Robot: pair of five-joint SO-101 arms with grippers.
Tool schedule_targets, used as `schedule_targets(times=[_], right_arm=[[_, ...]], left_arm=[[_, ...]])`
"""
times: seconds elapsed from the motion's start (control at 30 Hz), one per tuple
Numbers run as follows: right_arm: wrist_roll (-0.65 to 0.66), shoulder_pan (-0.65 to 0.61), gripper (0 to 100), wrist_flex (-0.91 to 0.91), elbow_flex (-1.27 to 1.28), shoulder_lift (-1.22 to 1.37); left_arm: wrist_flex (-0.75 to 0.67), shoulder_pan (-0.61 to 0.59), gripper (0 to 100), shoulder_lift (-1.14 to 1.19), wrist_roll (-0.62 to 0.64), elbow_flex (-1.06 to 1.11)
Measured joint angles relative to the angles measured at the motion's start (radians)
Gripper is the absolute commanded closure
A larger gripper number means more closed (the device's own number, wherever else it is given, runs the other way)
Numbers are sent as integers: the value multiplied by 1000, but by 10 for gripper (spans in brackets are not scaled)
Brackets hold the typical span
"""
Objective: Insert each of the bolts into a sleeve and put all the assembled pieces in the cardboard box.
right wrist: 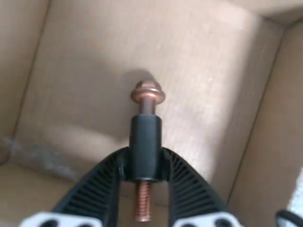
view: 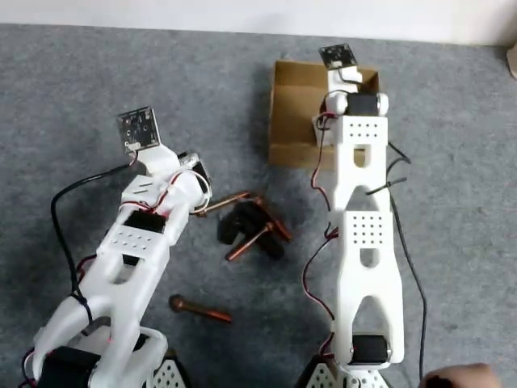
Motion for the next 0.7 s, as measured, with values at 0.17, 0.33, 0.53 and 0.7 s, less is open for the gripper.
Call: schedule_targets(times=[0.17, 0.33, 0.53, 0.7], right_arm=[[0, 0, 702, -2, -5, -3], [0, 0, 693, -2, -9, -3], [0, 9, 693, -2, -9, -54], [-61, 32, 693, 41, -9, -221]], left_arm=[[0, 0, 993, 0, 0, 0], [0, 0, 993, 0, 0, 0], [0, 0, 993, 2, 0, 0], [0, 0, 993, 2, 0, 0]])
